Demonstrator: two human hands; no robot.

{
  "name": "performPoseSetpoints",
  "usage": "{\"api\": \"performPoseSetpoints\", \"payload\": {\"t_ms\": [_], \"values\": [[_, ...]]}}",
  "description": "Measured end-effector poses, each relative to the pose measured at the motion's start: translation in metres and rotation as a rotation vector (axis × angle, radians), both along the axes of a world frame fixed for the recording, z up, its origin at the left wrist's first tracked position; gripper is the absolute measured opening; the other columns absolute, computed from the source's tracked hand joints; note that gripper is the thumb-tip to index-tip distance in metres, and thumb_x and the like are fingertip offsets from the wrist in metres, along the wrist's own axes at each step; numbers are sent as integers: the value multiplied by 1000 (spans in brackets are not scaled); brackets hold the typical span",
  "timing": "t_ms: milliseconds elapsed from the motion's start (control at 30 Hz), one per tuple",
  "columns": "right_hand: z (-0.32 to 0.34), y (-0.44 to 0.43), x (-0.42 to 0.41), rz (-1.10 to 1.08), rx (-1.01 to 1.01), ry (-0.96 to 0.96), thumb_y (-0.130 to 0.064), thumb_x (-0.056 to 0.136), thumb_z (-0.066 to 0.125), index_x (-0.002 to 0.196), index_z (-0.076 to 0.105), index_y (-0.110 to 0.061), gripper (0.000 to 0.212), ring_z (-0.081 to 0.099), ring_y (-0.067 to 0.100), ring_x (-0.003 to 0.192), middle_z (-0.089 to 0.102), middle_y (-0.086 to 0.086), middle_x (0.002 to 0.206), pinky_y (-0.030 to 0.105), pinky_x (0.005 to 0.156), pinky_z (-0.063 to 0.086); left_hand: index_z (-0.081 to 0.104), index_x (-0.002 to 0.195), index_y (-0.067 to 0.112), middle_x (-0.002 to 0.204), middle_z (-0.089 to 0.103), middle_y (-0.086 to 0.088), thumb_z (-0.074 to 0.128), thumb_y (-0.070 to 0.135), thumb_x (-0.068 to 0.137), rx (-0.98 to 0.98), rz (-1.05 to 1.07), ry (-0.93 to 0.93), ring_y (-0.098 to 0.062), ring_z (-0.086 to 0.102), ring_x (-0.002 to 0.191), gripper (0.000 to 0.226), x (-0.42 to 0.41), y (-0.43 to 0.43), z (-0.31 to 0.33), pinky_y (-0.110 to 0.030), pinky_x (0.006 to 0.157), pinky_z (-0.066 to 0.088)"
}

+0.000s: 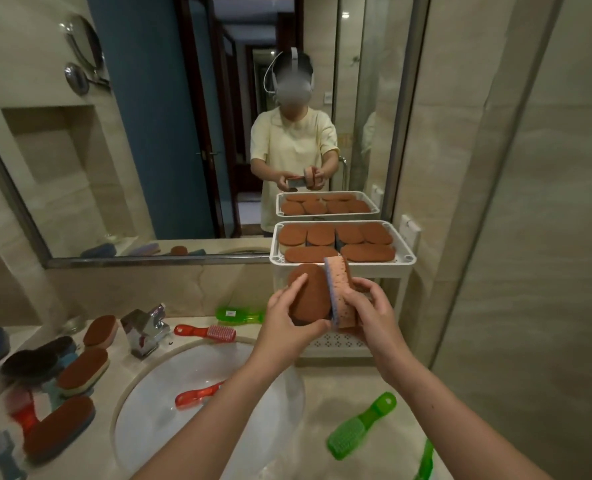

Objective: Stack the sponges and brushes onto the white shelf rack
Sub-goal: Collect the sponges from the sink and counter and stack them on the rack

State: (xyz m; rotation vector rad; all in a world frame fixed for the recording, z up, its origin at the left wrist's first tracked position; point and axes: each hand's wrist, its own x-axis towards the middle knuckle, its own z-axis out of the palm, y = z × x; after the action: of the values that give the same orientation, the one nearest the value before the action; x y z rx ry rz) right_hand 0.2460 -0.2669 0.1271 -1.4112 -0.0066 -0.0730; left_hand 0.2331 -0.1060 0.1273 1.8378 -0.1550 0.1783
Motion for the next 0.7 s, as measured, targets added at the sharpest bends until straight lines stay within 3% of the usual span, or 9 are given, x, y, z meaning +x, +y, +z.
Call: {"api": "performPoseSetpoints", "payload": {"t_ms": [133, 300, 433, 533, 700], "values": [[25, -10, 14, -22, -7, -44, -30, 83, 65, 108, 61, -37, 27, 71, 16, 85, 72, -2, 99, 32, 65, 58, 50, 130, 42, 137, 48, 1, 82, 18, 72, -86, -43, -68, -14, 54, 120, 70, 21, -11, 22, -37, 98, 51], [49, -24, 40, -57, -33, -77, -32, 71, 60, 122, 56, -34, 51, 65, 23, 103, 65, 1, 115, 42, 85, 57, 46, 138, 40, 148, 39, 4, 82, 30, 68, 4, -74, -106, -13, 44, 132, 79, 57, -24, 44, -38, 106, 44], [68, -34, 72, -106, -45, -119, -25, 77, 62, 124, 60, -27, 47, 66, 23, 102, 67, 2, 114, 32, 71, 59, 43, 142, 38, 152, 37, 3, 78, 32, 70, 73, -100, -125, -14, 39, 136, 80, 91, -33, 60, -39, 110, 39], [77, -42, 102, -115, -79, -101, -22, 84, 68, 127, 59, -25, 44, 65, 24, 107, 65, 6, 121, 46, 88, 57, 45, 141, 34, 151, 40, 4, 76, 35, 73, 69, -80, -135, -11, 44, 132, 75, 119, -39, 68, -37, 108, 41], [86, -51, 146, -218, -193, -92, -39, 70, 76, 112, 64, -37, 44, 65, 25, 105, 65, 5, 120, 50, 88, 56, 42, 144, 30, 151, 41, 2, 71, 41, 74, 92, -97, -118, -13, 45, 131, 77, 163, -49, 67, -33, 105, 42]]}}
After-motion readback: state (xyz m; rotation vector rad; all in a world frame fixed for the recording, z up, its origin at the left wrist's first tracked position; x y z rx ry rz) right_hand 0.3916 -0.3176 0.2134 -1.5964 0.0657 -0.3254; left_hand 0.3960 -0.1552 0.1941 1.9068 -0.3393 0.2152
